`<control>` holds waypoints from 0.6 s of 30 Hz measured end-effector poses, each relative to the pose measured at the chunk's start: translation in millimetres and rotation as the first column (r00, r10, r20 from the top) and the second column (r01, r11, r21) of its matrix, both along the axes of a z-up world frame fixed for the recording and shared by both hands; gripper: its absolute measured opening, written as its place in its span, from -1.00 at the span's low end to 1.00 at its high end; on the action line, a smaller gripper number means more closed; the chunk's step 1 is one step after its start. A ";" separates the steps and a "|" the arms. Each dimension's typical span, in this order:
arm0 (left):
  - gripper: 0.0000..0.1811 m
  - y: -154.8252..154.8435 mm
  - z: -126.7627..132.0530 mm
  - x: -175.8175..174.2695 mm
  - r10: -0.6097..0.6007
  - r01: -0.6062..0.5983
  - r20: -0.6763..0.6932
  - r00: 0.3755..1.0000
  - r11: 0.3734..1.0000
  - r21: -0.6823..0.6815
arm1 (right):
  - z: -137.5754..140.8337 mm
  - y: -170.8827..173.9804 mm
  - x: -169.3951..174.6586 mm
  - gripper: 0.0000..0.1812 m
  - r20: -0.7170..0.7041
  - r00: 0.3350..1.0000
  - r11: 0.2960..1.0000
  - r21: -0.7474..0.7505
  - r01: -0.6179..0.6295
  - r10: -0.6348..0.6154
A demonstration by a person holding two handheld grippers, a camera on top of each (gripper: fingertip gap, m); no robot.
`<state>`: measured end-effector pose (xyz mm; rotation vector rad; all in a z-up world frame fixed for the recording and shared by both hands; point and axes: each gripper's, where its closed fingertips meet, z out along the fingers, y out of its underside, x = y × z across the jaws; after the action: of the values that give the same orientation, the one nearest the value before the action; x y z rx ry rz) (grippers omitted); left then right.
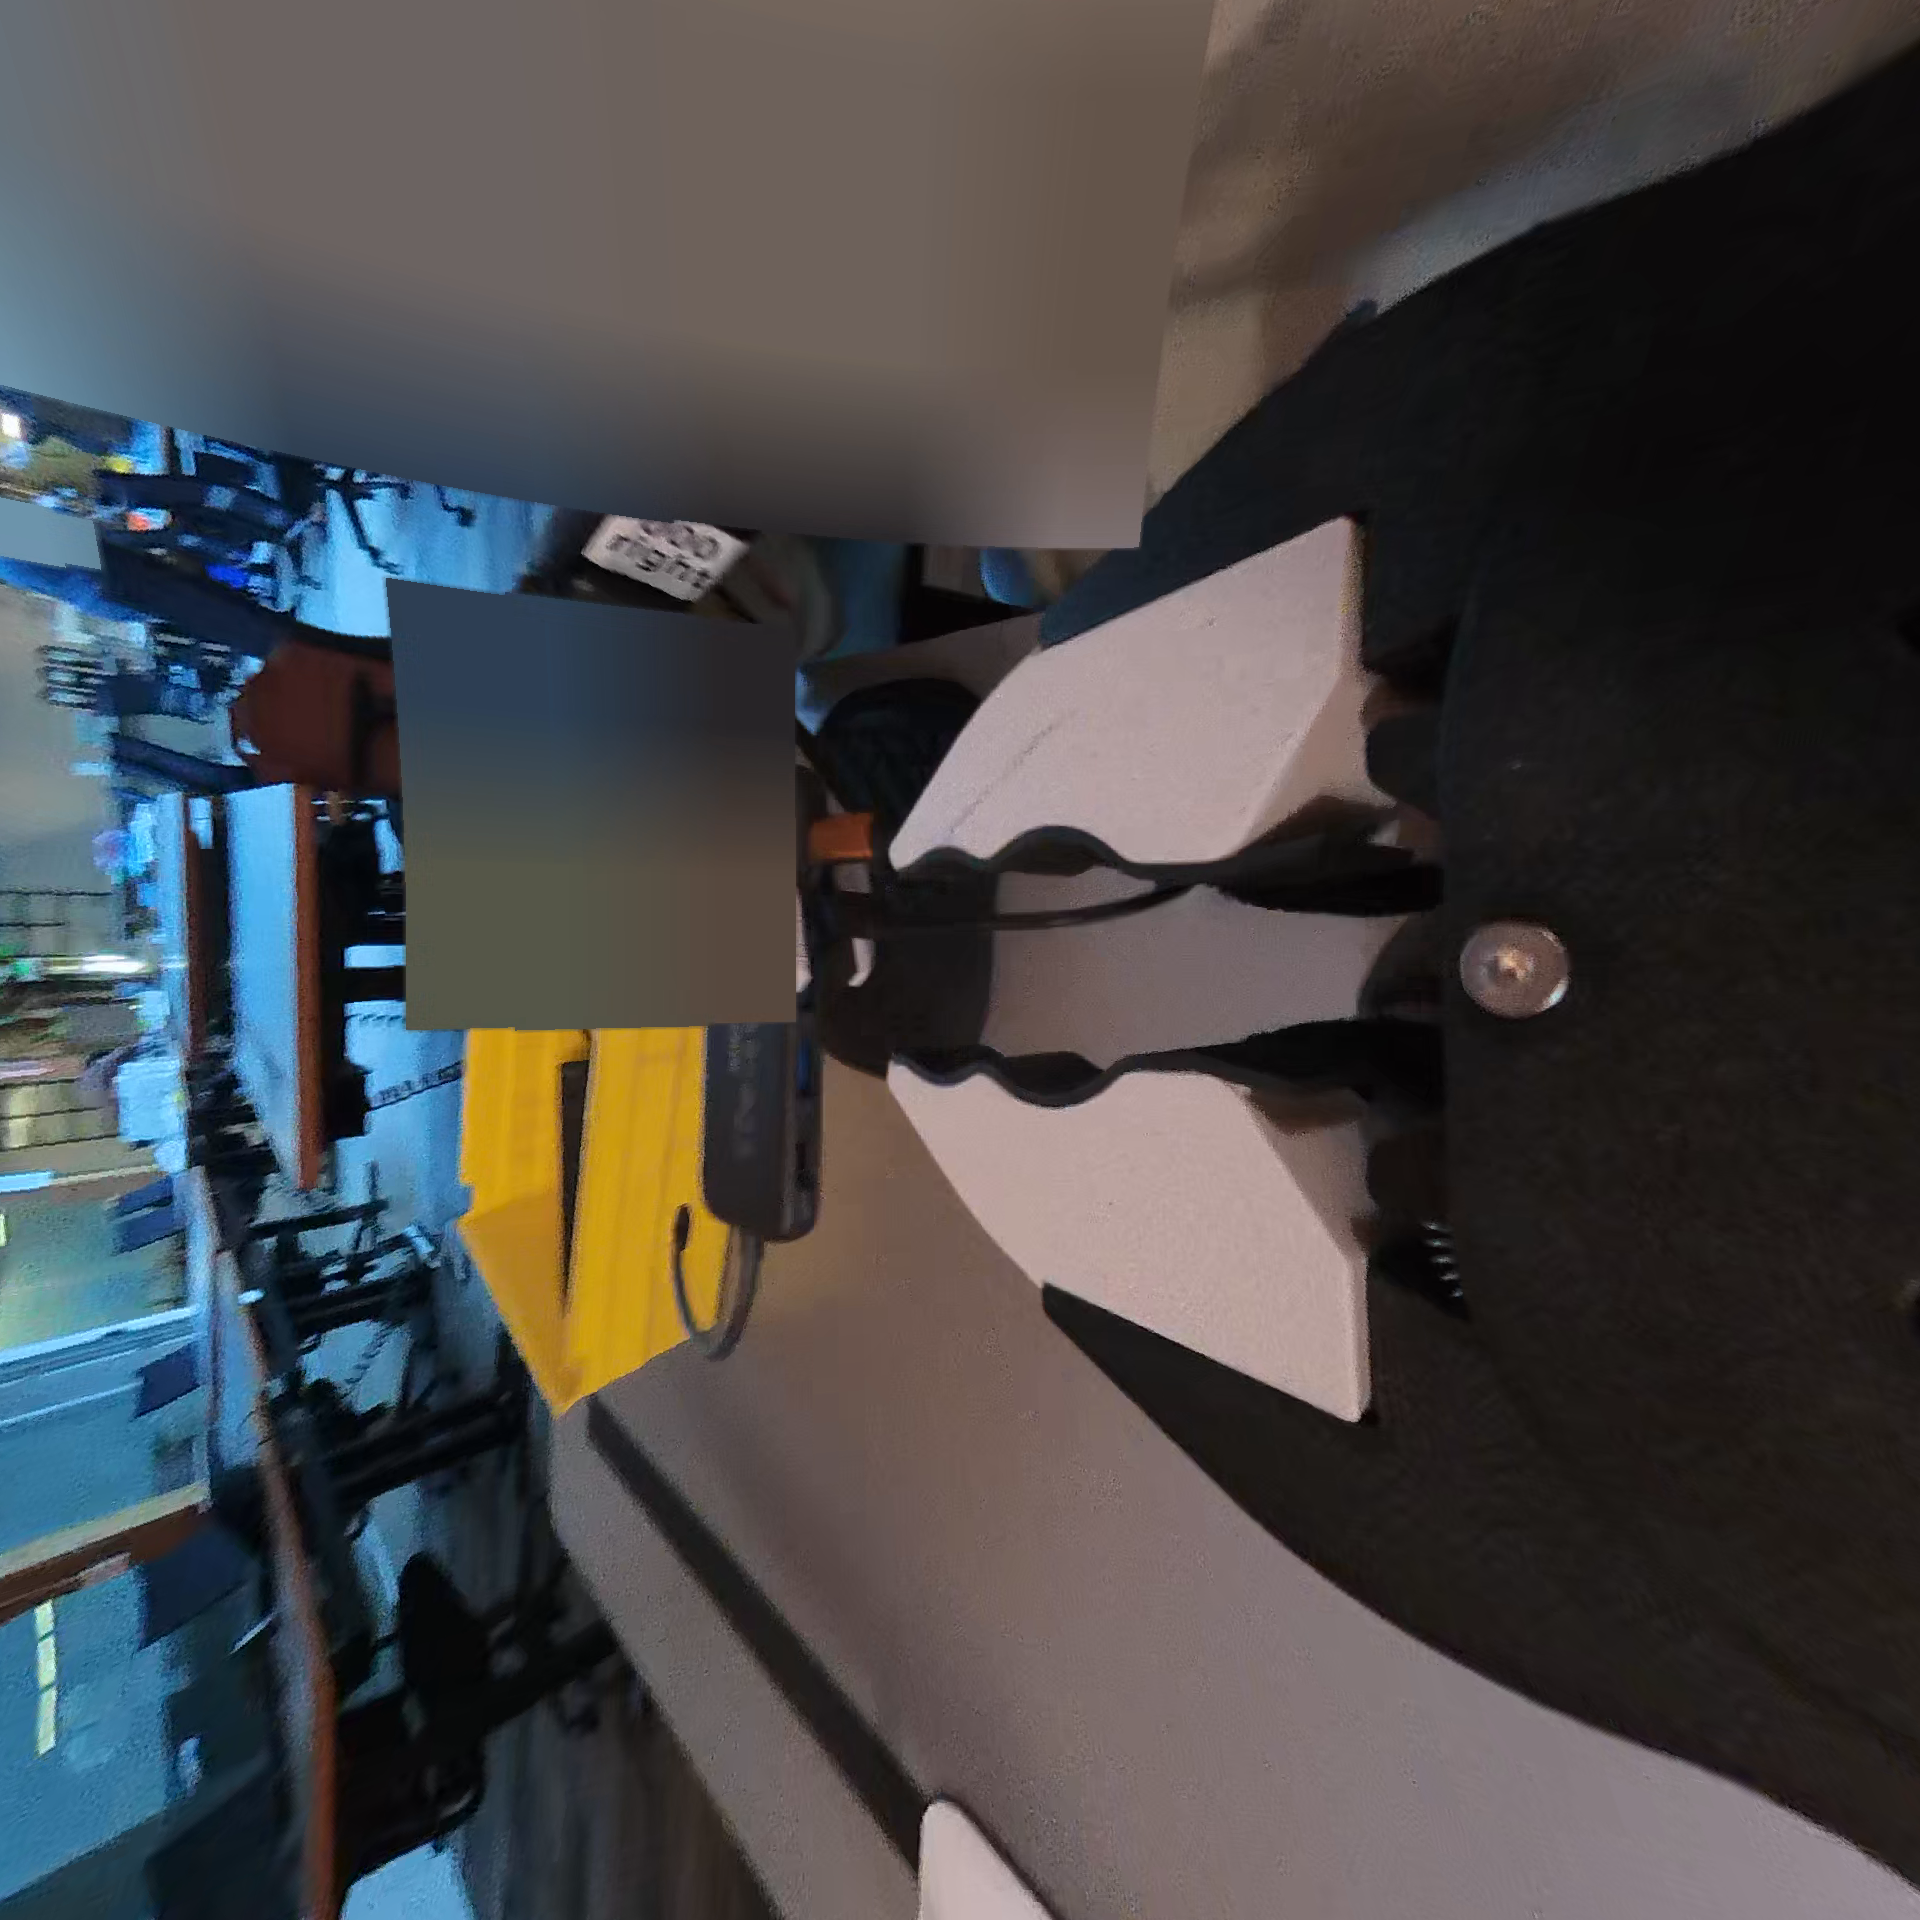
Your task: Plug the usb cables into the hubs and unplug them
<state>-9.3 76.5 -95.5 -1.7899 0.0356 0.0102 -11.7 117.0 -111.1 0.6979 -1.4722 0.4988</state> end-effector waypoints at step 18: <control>-0.95 20.1 -19.2 9.5 -0.106 0.098 0.090 0.990 0.991 0.092 | 6.1 -1.4 -10.9 -0.88 -0.041 0.999 1.000 0.012 0.023 -0.022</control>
<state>0.2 96.6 -114.7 -1.6976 0.0572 -0.1448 -22.6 115.6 -105.0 0.6971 -1.4447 0.4561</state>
